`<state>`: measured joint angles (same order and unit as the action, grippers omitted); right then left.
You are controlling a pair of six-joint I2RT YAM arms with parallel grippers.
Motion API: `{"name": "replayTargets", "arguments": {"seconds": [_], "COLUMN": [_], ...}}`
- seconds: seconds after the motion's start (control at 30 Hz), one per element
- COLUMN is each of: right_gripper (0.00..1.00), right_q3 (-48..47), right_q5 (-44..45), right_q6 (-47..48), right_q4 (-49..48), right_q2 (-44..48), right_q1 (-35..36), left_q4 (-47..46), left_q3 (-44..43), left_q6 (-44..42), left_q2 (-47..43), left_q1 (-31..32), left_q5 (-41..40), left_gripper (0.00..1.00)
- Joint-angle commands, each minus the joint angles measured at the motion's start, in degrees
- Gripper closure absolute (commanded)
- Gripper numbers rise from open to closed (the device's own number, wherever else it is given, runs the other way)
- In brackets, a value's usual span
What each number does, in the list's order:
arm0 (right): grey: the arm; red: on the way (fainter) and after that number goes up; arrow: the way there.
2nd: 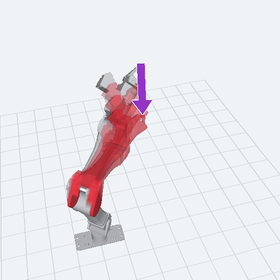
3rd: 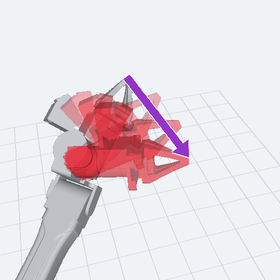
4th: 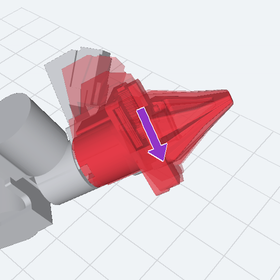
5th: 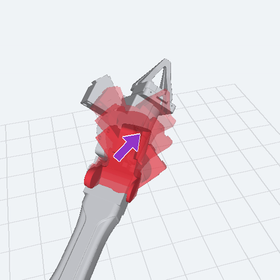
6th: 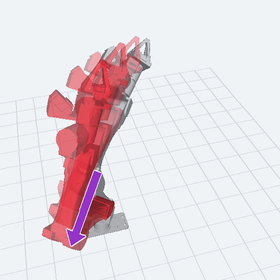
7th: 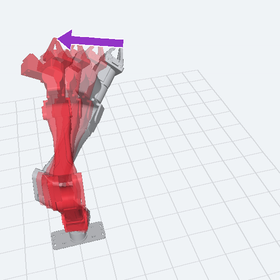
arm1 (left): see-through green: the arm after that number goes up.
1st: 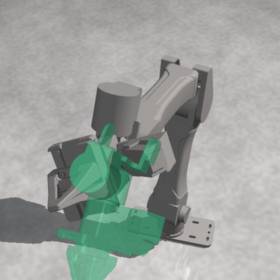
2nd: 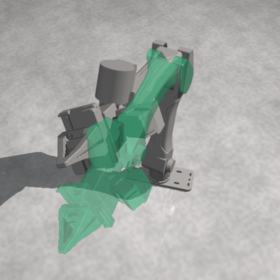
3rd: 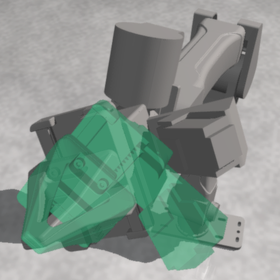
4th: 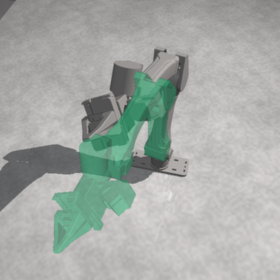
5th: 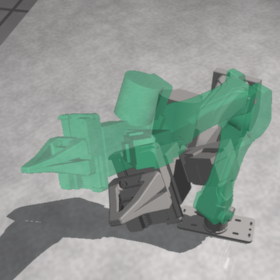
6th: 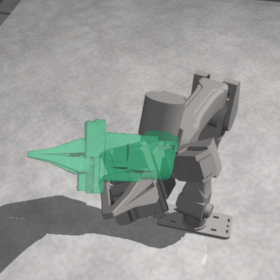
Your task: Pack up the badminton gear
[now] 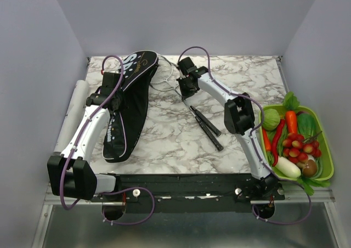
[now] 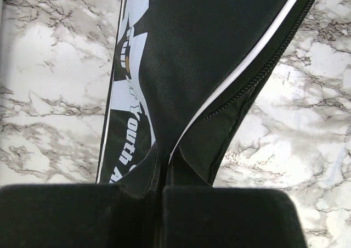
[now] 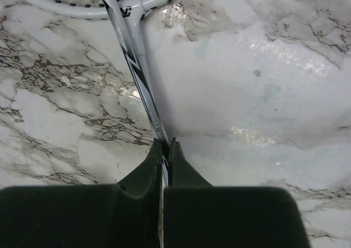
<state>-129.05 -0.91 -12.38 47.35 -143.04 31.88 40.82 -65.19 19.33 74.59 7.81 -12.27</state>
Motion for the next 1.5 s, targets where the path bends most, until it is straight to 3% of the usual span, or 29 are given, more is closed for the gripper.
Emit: {"name": "replayTargets", "arguments": {"seconds": [0.0,0.33,0.63,1.23,1.47], "right_gripper": [0.99,0.99,0.99,0.99,0.99], "right_q3": [1.17,2.23,10.21,61.26,71.2], "right_q5": [3.63,4.95,4.6,-0.93,-5.59], "right_q6": [0.08,0.08,0.34,-9.23,-13.63], "right_q4": [5.56,5.29,7.58,-4.28,-8.94], "right_q2": [-1.63,2.32,13.48,47.05,51.11], "right_q1": [-0.24,-0.15,0.29,8.28,12.76], "left_q4": [-3.29,-3.55,-3.11,-3.47,-2.59], "left_q3": [-0.03,0.24,-1.17,-1.87,-1.52], "left_q6": [0.09,0.18,0.53,1.67,1.94], "left_q2": [-0.58,-1.11,-2.43,-1.55,-2.52], "left_q1": [-0.61,-0.61,-0.78,-0.78,-0.78], "left_q5": [0.41,0.41,0.14,0.94,1.2], "left_gripper": [1.0,1.0,1.0,1.0,1.0]}}
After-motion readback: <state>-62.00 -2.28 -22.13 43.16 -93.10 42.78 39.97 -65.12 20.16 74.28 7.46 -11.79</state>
